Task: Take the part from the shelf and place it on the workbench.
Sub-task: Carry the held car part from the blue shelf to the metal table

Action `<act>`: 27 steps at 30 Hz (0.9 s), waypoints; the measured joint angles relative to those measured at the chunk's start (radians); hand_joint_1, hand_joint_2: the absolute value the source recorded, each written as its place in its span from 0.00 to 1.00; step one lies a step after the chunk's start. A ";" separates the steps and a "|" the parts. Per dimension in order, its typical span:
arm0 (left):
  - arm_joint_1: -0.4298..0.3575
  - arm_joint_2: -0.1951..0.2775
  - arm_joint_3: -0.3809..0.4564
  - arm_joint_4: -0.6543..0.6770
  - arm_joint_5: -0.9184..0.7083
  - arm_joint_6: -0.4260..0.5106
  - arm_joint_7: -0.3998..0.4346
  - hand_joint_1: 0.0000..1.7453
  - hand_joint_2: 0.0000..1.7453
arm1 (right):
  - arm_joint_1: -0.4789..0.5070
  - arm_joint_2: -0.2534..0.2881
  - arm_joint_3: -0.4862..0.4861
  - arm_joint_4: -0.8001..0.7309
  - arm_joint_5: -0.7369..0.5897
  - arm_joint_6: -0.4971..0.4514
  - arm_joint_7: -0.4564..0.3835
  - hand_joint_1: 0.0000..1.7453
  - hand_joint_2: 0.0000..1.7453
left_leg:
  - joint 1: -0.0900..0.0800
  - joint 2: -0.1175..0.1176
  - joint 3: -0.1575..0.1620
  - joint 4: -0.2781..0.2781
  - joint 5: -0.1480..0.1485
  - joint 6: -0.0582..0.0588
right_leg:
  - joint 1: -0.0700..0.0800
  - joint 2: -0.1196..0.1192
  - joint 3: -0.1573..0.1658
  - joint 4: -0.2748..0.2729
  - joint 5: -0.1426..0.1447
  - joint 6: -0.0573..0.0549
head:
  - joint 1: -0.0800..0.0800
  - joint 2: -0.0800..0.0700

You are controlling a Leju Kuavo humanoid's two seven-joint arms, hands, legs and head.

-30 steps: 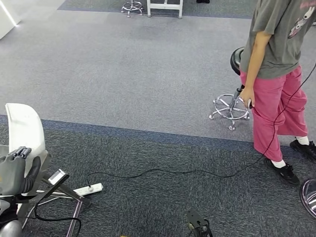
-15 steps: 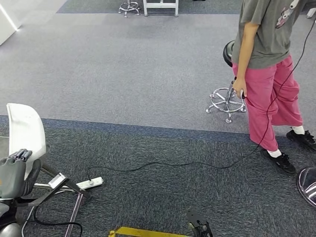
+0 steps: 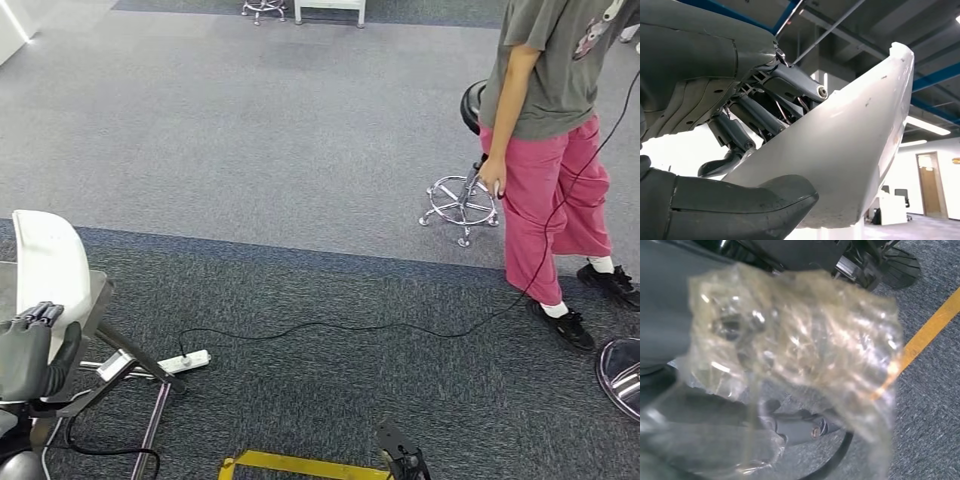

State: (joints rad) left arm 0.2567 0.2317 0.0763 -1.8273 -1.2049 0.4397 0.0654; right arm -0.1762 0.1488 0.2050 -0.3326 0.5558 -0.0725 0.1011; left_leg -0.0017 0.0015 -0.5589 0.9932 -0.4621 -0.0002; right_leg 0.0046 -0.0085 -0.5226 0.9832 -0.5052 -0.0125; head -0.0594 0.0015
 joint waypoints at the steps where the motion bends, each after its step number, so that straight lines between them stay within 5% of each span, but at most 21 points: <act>1: 0.000 0.000 0.000 0.000 -0.001 0.001 -0.002 1.00 1.00 | 0.000 0.000 0.001 0.000 0.000 0.000 0.000 0.00 0.00 | -0.001 0.000 0.000 0.000 0.001 0.002 | -0.001 0.000 0.000 -0.002 0.002 0.003 | 0.000 0.000; 9: 0.001 0.005 -0.001 0.001 -0.008 0.005 -0.007 1.00 1.00 | 0.001 0.000 0.005 0.000 0.000 -0.002 -0.005 0.00 0.00 | -0.006 0.000 -0.009 0.001 0.009 0.016 | -0.007 0.001 -0.005 -0.007 0.015 0.025 | 0.000 0.000; 27: 0.006 0.010 0.000 0.001 -0.006 -0.003 -0.004 1.00 1.00 | 0.001 -0.003 0.024 0.000 0.002 -0.015 0.005 0.00 0.00 | -0.005 0.000 -0.011 0.003 0.014 0.016 | -0.006 0.000 -0.007 -0.005 0.019 0.031 | 0.000 0.000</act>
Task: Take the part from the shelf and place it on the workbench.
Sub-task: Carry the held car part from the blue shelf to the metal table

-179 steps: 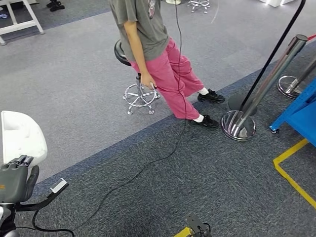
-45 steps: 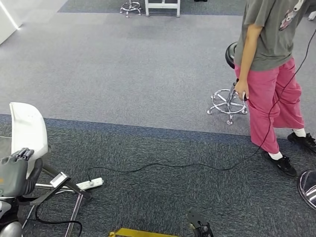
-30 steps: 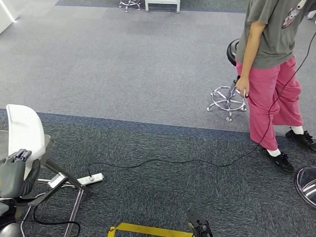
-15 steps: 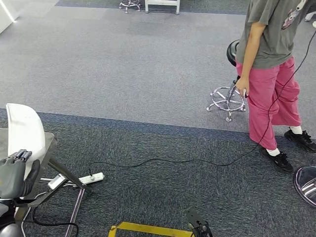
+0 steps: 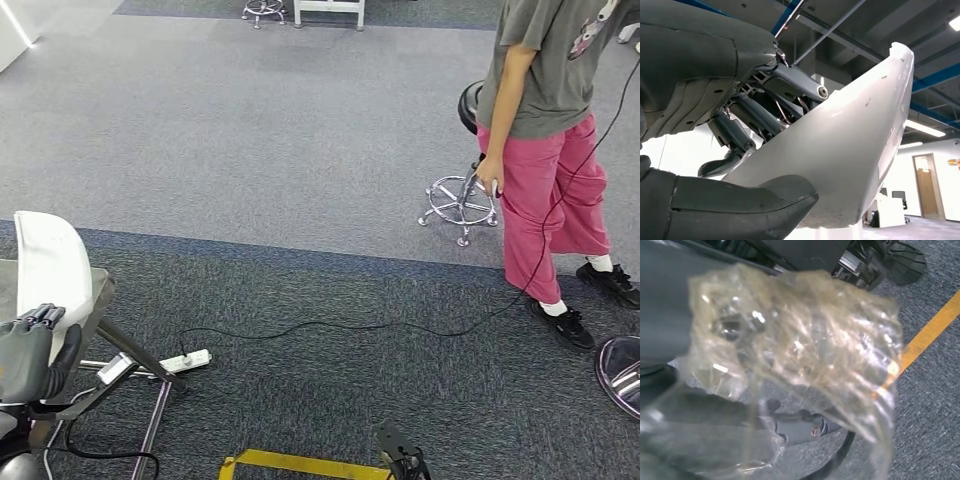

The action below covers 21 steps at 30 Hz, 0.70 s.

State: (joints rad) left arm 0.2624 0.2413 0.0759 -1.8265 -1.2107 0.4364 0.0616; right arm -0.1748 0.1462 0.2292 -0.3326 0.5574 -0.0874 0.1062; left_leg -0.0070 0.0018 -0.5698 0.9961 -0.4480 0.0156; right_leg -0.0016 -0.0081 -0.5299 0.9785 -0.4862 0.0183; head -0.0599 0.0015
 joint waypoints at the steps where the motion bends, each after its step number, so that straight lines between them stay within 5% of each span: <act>1: 0.000 0.001 0.000 0.000 0.000 0.000 0.001 1.00 1.00 | 0.000 0.000 0.002 0.000 0.004 -0.001 0.002 0.00 0.00 | -0.001 0.000 -0.002 0.002 -0.001 0.004 | -0.001 -0.001 0.000 -0.001 0.002 0.003 | 0.000 0.000; 5: 0.001 0.007 0.001 -0.001 0.001 -0.007 0.005 1.00 1.00 | -0.002 0.000 0.014 -0.004 0.024 -0.013 0.008 0.00 0.00 | 0.002 -0.007 0.003 -0.022 0.014 0.023 | 0.000 -0.005 -0.007 0.007 -0.011 0.015 | 0.001 0.000; 9: 0.008 0.006 0.001 -0.002 0.000 -0.013 0.010 1.00 1.00 | 0.003 -0.003 0.024 -0.006 0.029 -0.023 0.005 0.00 0.00 | 0.007 -0.026 -0.001 -0.036 0.027 0.029 | -0.003 0.006 -0.119 0.245 -0.135 0.019 | 0.003 0.000; 11: 0.013 0.005 0.001 -0.002 0.002 -0.013 0.010 1.00 1.00 | 0.010 -0.005 0.027 -0.006 0.029 -0.024 0.001 0.00 0.00 | 0.007 -0.043 -0.004 -0.035 0.029 0.025 | -0.005 0.007 -0.138 0.290 -0.136 0.021 | 0.004 0.000; 14: 0.013 0.004 0.001 -0.002 0.009 -0.014 0.010 1.00 1.00 | 0.012 -0.008 0.031 -0.006 0.026 -0.025 -0.002 0.00 0.00 | 0.009 -0.074 -0.008 -0.024 0.028 0.012 | -0.017 0.046 -0.040 0.105 -0.045 0.026 | 0.004 0.000; 17: 0.012 0.005 0.001 -0.002 0.014 -0.015 0.010 1.00 1.00 | 0.013 -0.009 0.033 -0.006 0.026 -0.027 -0.003 0.00 0.00 | 0.011 -0.104 -0.028 -0.006 0.030 -0.010 | -0.020 0.086 0.010 0.011 -0.028 0.018 | 0.003 0.000; 19: 0.016 0.005 0.001 -0.002 0.016 -0.015 0.009 1.00 1.00 | 0.013 -0.009 0.036 -0.006 0.026 -0.029 -0.004 0.00 0.00 | 0.016 -0.116 -0.038 -0.003 0.035 -0.023 | -0.017 0.062 0.010 0.013 -0.023 0.004 | 0.003 0.000; 21: 0.018 0.005 0.002 -0.002 0.017 -0.015 0.008 1.00 1.00 | 0.013 -0.009 0.038 -0.006 0.027 -0.031 -0.005 0.00 0.00 | 0.016 -0.078 -0.058 0.036 0.008 -0.031 | -0.017 0.037 0.009 0.011 -0.017 -0.009 | -0.002 0.000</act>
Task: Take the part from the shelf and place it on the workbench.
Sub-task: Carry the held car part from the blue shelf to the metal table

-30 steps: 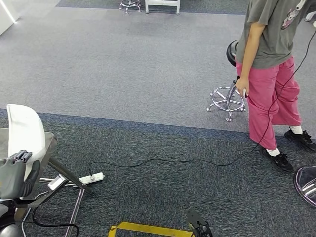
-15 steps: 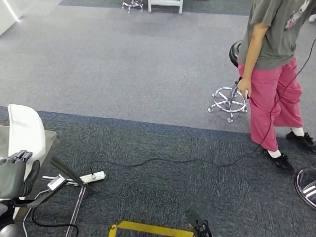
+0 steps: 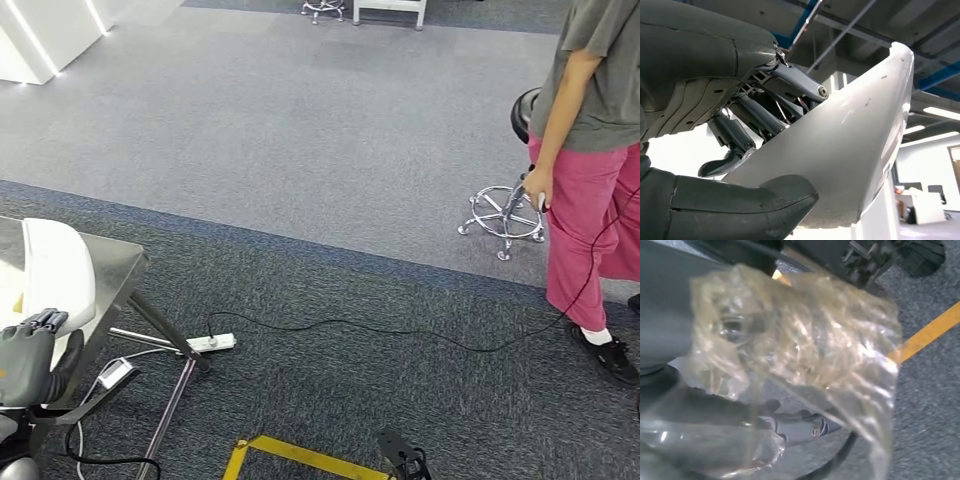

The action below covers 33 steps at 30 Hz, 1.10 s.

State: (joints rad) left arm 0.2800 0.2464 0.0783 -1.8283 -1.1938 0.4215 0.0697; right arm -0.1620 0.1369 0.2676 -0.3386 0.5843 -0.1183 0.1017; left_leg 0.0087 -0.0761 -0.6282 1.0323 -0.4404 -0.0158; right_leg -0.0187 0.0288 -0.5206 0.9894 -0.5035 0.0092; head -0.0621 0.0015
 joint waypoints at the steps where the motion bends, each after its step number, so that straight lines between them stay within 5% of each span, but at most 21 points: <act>1: -0.001 0.000 0.000 0.000 0.000 0.000 -0.001 1.00 1.00 | 0.000 0.000 0.001 0.000 0.000 -0.001 0.000 0.00 0.00 | 0.000 0.029 -0.021 0.049 -0.030 -0.003 | 0.001 -0.014 0.000 -0.001 0.001 -0.005 | -0.002 0.000; 3: -0.003 0.000 0.000 0.000 0.000 0.000 -0.002 1.00 1.00 | 0.003 -0.001 0.001 0.000 0.001 -0.002 0.000 0.00 0.00 | 0.002 0.060 -0.079 0.183 -0.096 -0.010 | 0.005 -0.044 -0.002 -0.001 0.000 -0.010 | -0.005 0.000; 5: 0.000 -0.001 0.000 0.000 0.000 0.000 -0.003 1.00 1.00 | 0.005 -0.003 0.002 0.000 0.001 -0.003 0.000 0.00 0.00 | 0.004 0.067 -0.101 0.249 -0.109 -0.013 | 0.007 -0.073 -0.004 -0.001 -0.001 -0.012 | -0.005 0.000; 7: 0.000 -0.001 0.000 0.000 0.000 0.000 -0.003 1.00 1.00 | 0.005 -0.003 0.005 0.000 0.002 -0.003 0.000 0.00 0.00 | 0.004 0.080 -0.053 0.171 -0.057 -0.012 | 0.008 -0.100 -0.002 0.000 -0.003 -0.011 | -0.005 0.000; 8: 0.000 -0.001 0.000 0.000 0.000 0.000 -0.003 1.00 1.00 | 0.004 -0.003 0.007 0.000 0.002 -0.003 0.000 0.00 0.00 | 0.002 0.106 -0.015 0.103 -0.029 -0.010 | 0.009 -0.111 0.000 0.000 -0.005 -0.009 | -0.005 0.000; 11: -0.004 0.000 0.001 0.000 -0.001 0.001 -0.004 1.00 1.00 | 0.002 -0.003 0.009 0.000 0.002 -0.005 0.000 0.00 0.00 | -0.012 0.161 0.046 -0.019 -0.012 0.008 | 0.020 -0.145 0.001 0.003 -0.012 0.003 | -0.005 0.000; 13: 0.000 0.000 0.002 -0.001 -0.001 0.002 -0.004 1.00 1.00 | 0.001 -0.003 0.010 -0.002 0.002 -0.006 -0.001 0.00 0.00 | -0.013 0.140 0.044 -0.025 -0.015 0.023 | 0.022 -0.166 0.000 0.005 -0.018 0.012 | -0.005 0.000; 15: 0.003 -0.001 0.004 -0.002 -0.001 0.002 -0.004 1.00 1.00 | -0.001 -0.003 0.010 -0.004 0.002 -0.006 -0.001 0.00 0.00 | -0.009 0.115 0.044 -0.030 -0.011 0.037 | 0.018 -0.130 -0.013 0.037 -0.044 0.021 | -0.002 0.000; 17: 0.000 -0.002 0.004 -0.002 -0.003 0.003 -0.004 1.00 1.00 | -0.001 -0.003 0.010 -0.005 0.002 -0.007 0.000 0.00 0.00 | -0.007 0.090 0.043 -0.033 -0.008 0.048 | 0.015 -0.061 -0.068 0.153 -0.101 0.025 | 0.002 0.000; 19: 0.000 -0.004 0.003 -0.002 -0.007 0.003 -0.005 1.00 1.00 | 0.003 -0.004 0.010 -0.005 0.002 -0.007 0.000 0.00 0.00 | -0.010 0.060 0.042 -0.032 -0.007 0.052 | 0.015 -0.034 -0.138 0.282 -0.145 0.024 | 0.003 0.000; 20: 0.000 -0.004 0.003 -0.002 -0.008 0.003 -0.005 1.00 1.00 | 0.006 -0.005 0.010 -0.005 0.002 -0.007 0.000 0.00 0.00 | -0.011 0.045 0.042 -0.032 -0.007 0.052 | 0.016 -0.031 -0.156 0.306 -0.141 0.023 | 0.003 0.000; 22: 0.001 -0.006 0.003 -0.002 -0.010 0.003 -0.006 1.00 1.00 | 0.006 -0.006 0.010 -0.005 0.002 -0.007 0.000 0.00 0.00 | -0.013 0.014 0.044 -0.031 -0.006 0.052 | 0.016 -0.022 -0.133 0.235 -0.079 0.016 | 0.003 0.000; 24: 0.000 -0.007 0.003 -0.002 -0.010 0.004 -0.006 1.00 1.00 | 0.005 -0.006 0.010 -0.005 0.001 -0.007 0.000 0.00 0.00 | -0.014 -0.013 0.043 -0.027 -0.007 0.049 | 0.013 0.027 -0.073 0.093 -0.012 0.009 | 0.003 0.000; 26: -0.001 -0.009 0.003 -0.002 -0.011 0.006 -0.006 1.00 1.00 | 0.005 -0.008 0.010 -0.005 -0.001 -0.007 0.000 0.00 0.00 | -0.011 -0.038 0.034 -0.023 -0.004 0.039 | 0.010 0.066 -0.037 0.021 0.005 0.006 | 0.003 0.000; 28: 0.002 -0.009 0.004 -0.003 -0.011 0.008 -0.006 1.00 1.00 | 0.005 -0.008 0.010 -0.005 -0.001 -0.006 0.000 0.00 0.00 | -0.006 -0.060 0.025 -0.023 0.000 0.026 | 0.011 0.051 -0.029 0.014 0.005 0.002 | 0.003 0.000; 29: 0.004 -0.008 0.006 -0.003 -0.011 0.010 -0.006 1.00 1.00 | 0.005 -0.008 0.010 -0.005 -0.001 -0.007 -0.001 0.00 0.00 | -0.006 -0.051 0.021 -0.019 -0.003 0.020 | 0.010 0.038 -0.027 0.010 0.007 -0.002 | 0.002 0.000; 31: 0.003 -0.007 0.007 -0.003 -0.012 0.015 -0.007 1.00 1.00 | 0.003 -0.007 0.011 -0.007 -0.001 -0.007 -0.003 0.00 0.00 | -0.007 0.003 -0.002 0.033 -0.038 0.009 | 0.007 0.010 -0.022 0.001 0.011 -0.012 | -0.004 0.000; 33: -0.001 -0.007 0.007 -0.003 -0.013 0.021 -0.007 1.00 1.00 | 0.005 -0.008 0.011 -0.007 -0.001 -0.007 -0.005 0.00 0.00 | -0.004 0.055 -0.059 0.155 -0.102 -0.003 | 0.008 -0.020 -0.020 0.000 0.008 -0.017 | -0.009 0.000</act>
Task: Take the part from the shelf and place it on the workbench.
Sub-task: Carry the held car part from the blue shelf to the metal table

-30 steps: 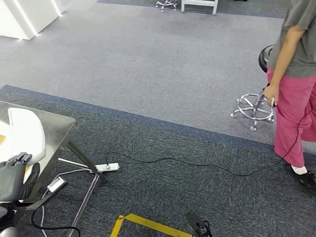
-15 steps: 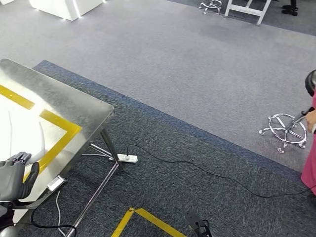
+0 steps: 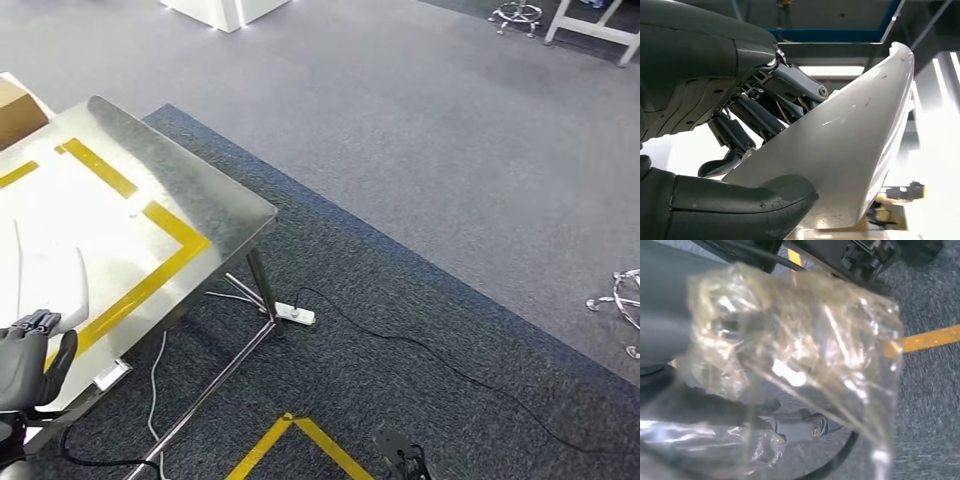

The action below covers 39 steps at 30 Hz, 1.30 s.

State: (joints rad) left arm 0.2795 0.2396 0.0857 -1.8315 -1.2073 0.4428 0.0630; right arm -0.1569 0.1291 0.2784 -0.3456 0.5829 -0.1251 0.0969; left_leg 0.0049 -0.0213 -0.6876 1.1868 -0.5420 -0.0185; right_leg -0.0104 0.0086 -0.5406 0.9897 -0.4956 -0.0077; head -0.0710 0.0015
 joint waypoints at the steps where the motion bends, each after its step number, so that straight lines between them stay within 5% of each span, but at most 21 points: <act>1: 0.000 0.000 0.000 0.000 -0.001 0.002 0.000 1.00 1.00 | 0.001 0.000 0.000 0.000 0.000 0.000 0.000 0.00 0.00 | 0.003 0.008 -0.029 0.060 -0.023 -0.005 | 0.000 -0.016 0.000 0.000 -0.002 -0.001 | 0.000 0.000; 3: 0.002 0.000 0.001 0.000 -0.004 0.005 0.000 1.00 1.00 | 0.002 -0.001 0.000 0.000 0.000 0.001 -0.001 0.00 0.00 | 0.010 0.015 -0.042 0.090 -0.014 -0.012 | 0.000 -0.047 0.003 0.001 -0.006 0.001 | 0.000 0.000; 6: 0.002 0.001 0.007 0.000 -0.008 0.011 -0.002 1.00 1.00 | -0.002 -0.001 0.003 -0.001 0.000 0.007 -0.002 0.00 0.00 | 0.012 0.029 0.055 -0.087 0.076 -0.013 | 0.001 -0.073 0.011 0.001 -0.015 0.012 | 0.000 0.000; 9: 0.003 0.001 0.016 0.000 -0.012 0.021 -0.005 1.00 1.00 | -0.015 0.000 0.007 -0.001 0.000 0.021 0.000 0.00 0.00 | 0.008 0.037 0.102 -0.178 0.088 -0.003 | 0.008 -0.084 0.010 0.006 -0.022 0.017 | 0.002 0.000; 11: 0.005 0.003 0.023 0.000 -0.014 0.026 -0.009 1.00 1.00 | -0.021 0.001 0.009 -0.001 0.000 0.029 0.005 0.00 0.00 | 0.007 0.036 0.103 -0.183 0.088 0.001 | 0.008 -0.084 0.011 0.003 -0.022 0.013 | 0.002 0.000; 18: 0.004 0.012 0.037 0.000 -0.015 0.033 -0.027 1.00 1.00 | -0.029 0.004 0.015 0.000 0.004 0.038 0.008 0.00 0.00 | 0.005 0.038 0.104 -0.183 0.086 0.012 | 0.007 -0.081 0.021 -0.018 -0.011 0.029 | 0.002 0.000; 39: -0.006 0.026 0.056 0.023 -0.027 0.015 -0.037 1.00 1.00 | -0.037 0.018 0.026 0.000 0.010 0.055 0.008 0.00 0.00 | 0.005 0.038 0.122 -0.210 0.096 0.017 | 0.007 -0.080 0.037 -0.040 -0.002 0.038 | 0.002 0.000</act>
State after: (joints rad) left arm 0.2731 0.2651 0.1419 -1.8082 -1.2344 0.4579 0.0259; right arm -0.1935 0.1476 0.3045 -0.3460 0.5929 -0.0706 0.1049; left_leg 0.0094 0.0171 -0.5660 0.9771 -0.4462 -0.0016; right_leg -0.0035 -0.0716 -0.5032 0.9493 -0.4975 0.0301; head -0.0693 0.0015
